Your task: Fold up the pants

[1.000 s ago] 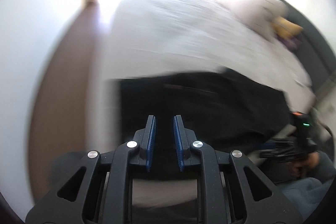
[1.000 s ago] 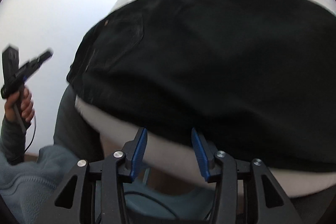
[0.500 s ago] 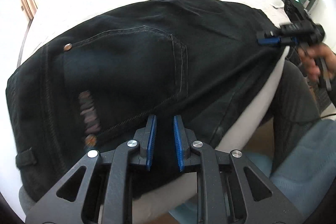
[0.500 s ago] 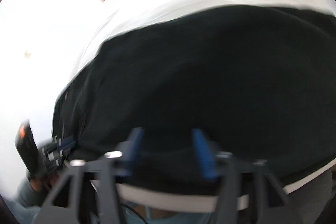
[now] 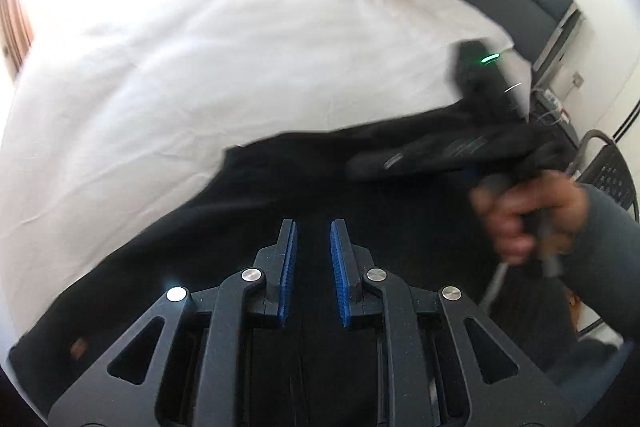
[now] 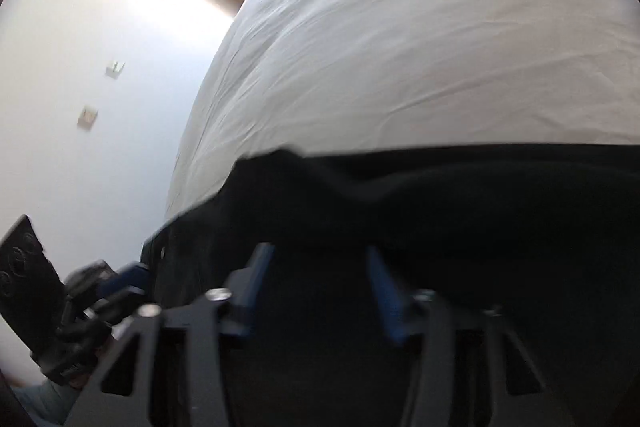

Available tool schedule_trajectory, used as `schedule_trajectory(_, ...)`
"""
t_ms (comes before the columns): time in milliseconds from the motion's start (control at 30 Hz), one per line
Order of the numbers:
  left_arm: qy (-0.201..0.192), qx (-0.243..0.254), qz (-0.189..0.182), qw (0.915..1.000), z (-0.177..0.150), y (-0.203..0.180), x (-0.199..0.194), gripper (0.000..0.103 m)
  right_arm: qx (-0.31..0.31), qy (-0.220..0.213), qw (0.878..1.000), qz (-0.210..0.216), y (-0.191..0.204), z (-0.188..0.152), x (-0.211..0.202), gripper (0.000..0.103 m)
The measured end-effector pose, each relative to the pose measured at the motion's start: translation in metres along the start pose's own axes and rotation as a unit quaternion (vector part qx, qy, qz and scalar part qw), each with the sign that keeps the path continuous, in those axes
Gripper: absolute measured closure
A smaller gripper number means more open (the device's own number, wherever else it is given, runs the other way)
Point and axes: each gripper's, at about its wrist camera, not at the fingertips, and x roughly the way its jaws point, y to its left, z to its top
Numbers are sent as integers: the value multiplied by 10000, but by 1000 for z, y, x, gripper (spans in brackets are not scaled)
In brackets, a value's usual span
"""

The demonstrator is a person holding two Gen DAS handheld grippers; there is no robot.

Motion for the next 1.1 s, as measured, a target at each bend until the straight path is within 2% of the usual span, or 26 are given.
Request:
schedule_trajectory(67, 275, -3, 33, 9996, 2, 1, 28, 86, 650, -427, 9970, -30, -35, 0, -31, 74)
schedule_trajectory(133, 497, -209, 170, 9984, -3, 7, 56, 86, 897, -882, 9911, -429, -68, -7, -73, 73)
schedule_trajectory(167, 392, -275, 174, 9987, -5, 11, 59, 86, 1026, -1077, 9869, -623, -87, -14, -99, 72)
schedule_trajectory(200, 297, -306, 180, 9989, -7, 11, 58, 86, 1171, -1279, 9819, -766, -106, -22, -128, 70)
schedule_trajectory(267, 283, -287, 284, 9988, -12, 5, 51, 86, 1390, -1580, 9706, -1165, -126, -38, -171, 49)
schedule_trajectory(300, 291, -208, 349, 9987, -14, -1, 44, 86, 1466, -1768, 9671, -1094, -133, -47, -192, 45)
schedule_trajectory(367, 216, 99, 196, 9995, -14, -15, 37, 86, 1524, -2000, 9668, -461, -148, -66, -222, 33)
schedule_trajectory(400, 225, 295, 233, 9990, -13, -26, 38, 86, 1519, -1895, 9693, -375, -156, -73, -227, 32)
schedule_trajectory(433, 286, 425, 290, 9983, -13, -34, 42, 86, 1531, -1729, 9716, -510, -161, -80, -222, 32)
schedule_trajectory(467, 419, 509, 329, 9973, -14, -42, 51, 86, 1592, -1567, 9718, -762, -172, -86, -221, 39)
schedule_trajectory(500, 426, 508, 376, 9971, -17, -45, 56, 86, 1649, -1563, 9705, -804, -186, -93, -222, 53)
schedule_trajectory(533, 354, 471, 392, 9975, -18, -45, 59, 86, 1778, -1660, 9676, -673, -202, -101, -230, 77)
schedule_trajectory(567, 315, 380, 353, 9982, -20, -43, 59, 86, 1994, -1726, 9617, -739, -214, -108, -238, 94)
schedule_trajectory(600, 319, 308, 317, 9985, -21, -42, 58, 86, 2218, -1887, 9516, -983, -226, -117, -255, 95)
schedule_trajectory(667, 323, 245, 299, 9987, -21, -43, 57, 86, 2461, -2163, 9311, -1601, -234, -132, -283, 88)
schedule_trajectory(700, 337, 232, 323, 9986, -18, -41, 57, 86, 2496, -2228, 9266, -1715, -233, -135, -294, 77)
schedule_trajectory(733, 341, 219, 310, 9987, -17, -44, 56, 86, 2521, -2299, 9201, -1925, -227, -138, -306, 41)
schedule_trajectory(767, 319, 223, 220, 9990, -14, -52, 54, 86, 2495, -2471, 9145, -2011, -217, -142, -317, 25)
schedule_trajectory(867, 127, 383, 59, 9992, -3, -72, 45, 86, 2242, -2631, 9262, -1506, -190, -152, -311, 24)
schedule_trajectory(933, 164, 564, 64, 9983, 1, -86, 47, 86, 2319, -2584, 9280, -1349, -208, -155, -318, 24)
schedule_trajectory(967, 294, 623, 82, 9976, -1, -89, 53, 86, 2532, -2532, 9240, -1341, -220, -162, -315, 24)
schedule_trajectory(1000, 500, 622, 121, 9967, -4, -89, 65, 86, 2728, -2514, 9193, -1319, -215, -170, -299, 25)
schedule_trajectory(1033, 575, 541, 116, 9968, -8, -85, 74, 86, 3044, -2526, 9108, -1183, -220, -175, -292, 25)
schedule_trajectory(1100, 379, 270, -91, 9989, -11, -76, 74, 86, 3290, -2706, 9011, -814, -238, -184, -296, 25)
